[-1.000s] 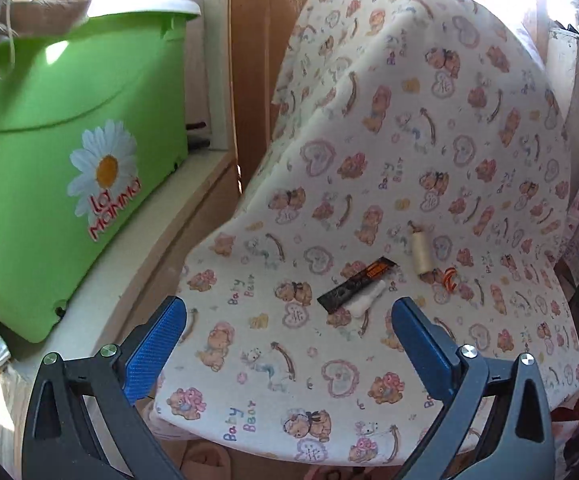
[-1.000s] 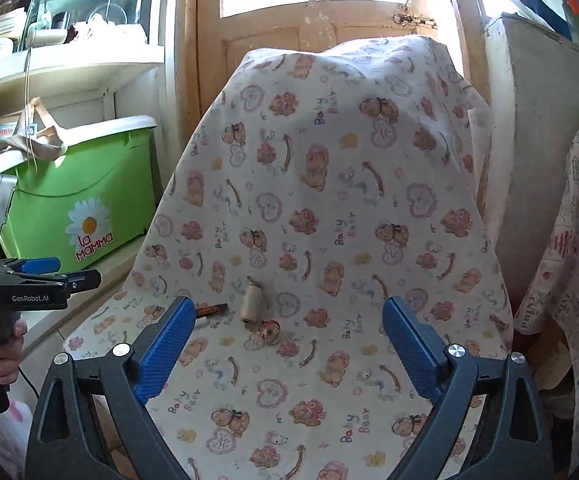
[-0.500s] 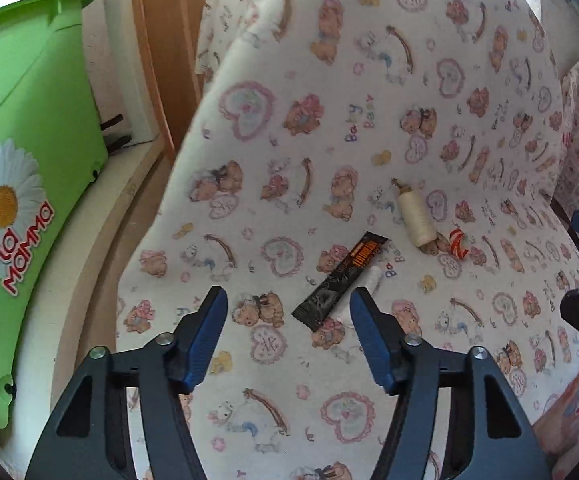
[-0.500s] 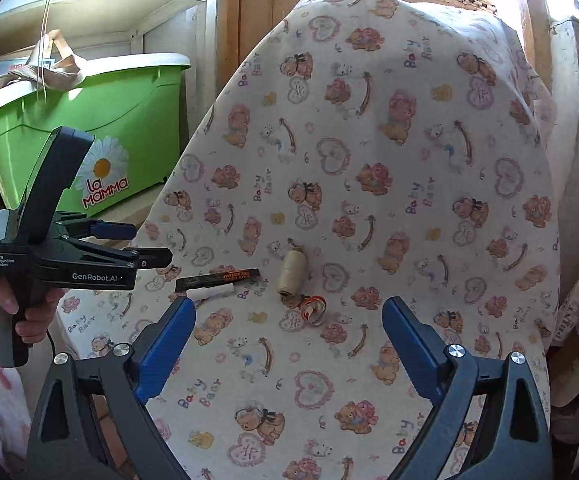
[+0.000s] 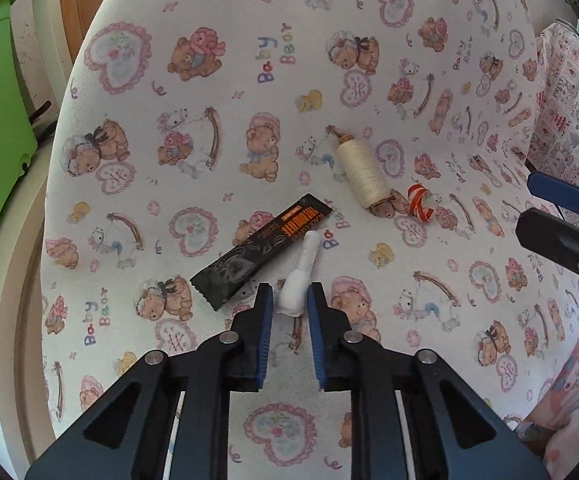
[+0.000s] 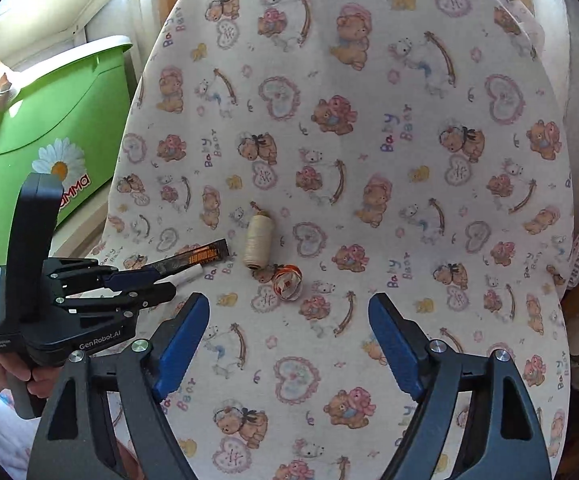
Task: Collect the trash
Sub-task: 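Lower the left tool onto the white tube and close on it, then close the right tool on the red-orange ribbon roll while the left tool holds the white tube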
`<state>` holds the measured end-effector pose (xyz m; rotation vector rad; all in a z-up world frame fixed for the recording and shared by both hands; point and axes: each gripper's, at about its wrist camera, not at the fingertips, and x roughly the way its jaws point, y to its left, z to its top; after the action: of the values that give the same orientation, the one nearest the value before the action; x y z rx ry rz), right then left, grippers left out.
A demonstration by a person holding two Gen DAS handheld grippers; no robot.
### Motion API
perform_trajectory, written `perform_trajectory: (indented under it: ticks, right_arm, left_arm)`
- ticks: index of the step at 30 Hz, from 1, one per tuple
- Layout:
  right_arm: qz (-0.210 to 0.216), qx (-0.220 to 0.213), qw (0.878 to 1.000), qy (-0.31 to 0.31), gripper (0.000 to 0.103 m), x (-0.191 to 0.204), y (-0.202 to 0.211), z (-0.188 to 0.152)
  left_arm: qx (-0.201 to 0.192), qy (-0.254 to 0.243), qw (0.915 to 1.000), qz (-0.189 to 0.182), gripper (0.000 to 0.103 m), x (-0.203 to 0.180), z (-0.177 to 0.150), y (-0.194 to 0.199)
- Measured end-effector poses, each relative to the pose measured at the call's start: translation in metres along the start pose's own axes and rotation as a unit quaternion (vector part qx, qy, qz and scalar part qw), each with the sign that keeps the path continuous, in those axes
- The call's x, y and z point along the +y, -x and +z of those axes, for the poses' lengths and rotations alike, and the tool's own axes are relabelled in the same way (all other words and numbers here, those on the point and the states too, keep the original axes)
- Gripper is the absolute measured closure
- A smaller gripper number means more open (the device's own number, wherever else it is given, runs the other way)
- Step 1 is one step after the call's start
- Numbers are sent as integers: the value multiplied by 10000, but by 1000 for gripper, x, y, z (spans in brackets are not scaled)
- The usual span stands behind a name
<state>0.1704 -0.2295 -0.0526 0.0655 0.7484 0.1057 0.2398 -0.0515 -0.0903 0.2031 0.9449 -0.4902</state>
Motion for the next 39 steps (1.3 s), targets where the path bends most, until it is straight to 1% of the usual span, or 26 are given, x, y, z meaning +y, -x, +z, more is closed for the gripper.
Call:
perform_trajectory:
  ticks: [3, 5, 8, 9, 10, 11, 12, 13, 16, 18, 20, 22, 24, 27, 30, 31, 33, 35, 37, 39]
  right_arm:
    - [13, 35, 10000, -73, 20, -2, -2, 1]
    - [-9, 51, 10000, -82, 20, -2, -4, 1]
    - [28, 83, 9999, -91, 20, -2, -6, 2]
    - [52, 103, 9999, -90, 20, -1, -8, 2]
    - [73, 140, 9998, -84, 21, 0, -10, 2]
    - [95, 175, 9998, -83, 23, 1, -11, 3]
    - [139, 213, 9996, -76, 27, 2, -13, 4]
    - [169, 255, 9995, -40, 29, 4, -15, 4]
    - [88, 354, 9992, 159, 34, 11, -25, 6]
    - [-33, 505, 9985, 188, 37, 13, -37, 6]
    - [-2, 605, 9981, 106, 42, 11, -51, 6]
    - [97, 735, 9972, 14, 57, 8, -63, 5]
    - [94, 754, 9971, 45, 63, 8, -71, 4]
    - [-53, 656, 9978, 105, 66, 9, -75, 4]
    - [125, 691, 9975, -86, 70, 7, -78, 5]
    - [181, 694, 9974, -66, 77, 8, -78, 5]
    - [128, 675, 9976, 33, 94, 9, -75, 6]
    - [94, 650, 9978, 10, 100, 11, -71, 7]
    - [146, 589, 9982, -13, 100, 13, -64, 8]
    - [237, 527, 9983, -1, 100, 18, -55, 7]
  left_arm:
    - [-15, 245, 9996, -129, 88, 4, 1, 5]
    - [-84, 389, 9991, -111, 88, 4, 2, 12]
    - [-170, 507, 9983, 233, 89, 1, 4, 28]
    - [-143, 519, 9979, 360, 88, 0, 6, 32]
    - [-101, 473, 9974, 537, 88, -2, 8, 37]
    - [-176, 427, 9968, 659, 88, -2, 9, 44]
    - [-316, 445, 9962, 675, 88, -1, 10, 52]
    - [-397, 526, 9957, 650, 89, 2, 10, 57]
    - [-485, 910, 9928, 607, 88, 18, 8, 68]
    - [-513, 1027, 9912, 658, 88, 26, 5, 74]
    - [-552, 1051, 9902, 734, 88, 29, 3, 77]
    - [-605, 1042, 9893, 819, 88, 30, 2, 80]
    - [-673, 983, 9889, 892, 88, 29, 3, 82]
    - [-772, 854, 9876, 1067, 88, 24, 4, 83]
    - [-760, 723, 9876, 1166, 88, 21, 5, 78]
    - [-754, 684, 9878, 1179, 88, 19, 5, 77]
    - [-763, 572, 9879, 1221, 88, 14, 4, 76]
    - [-775, 513, 9887, 1178, 88, 10, 4, 76]
    - [-747, 613, 9904, 992, 88, 9, 5, 77]
    - [-626, 834, 9919, 730, 88, 11, 4, 74]
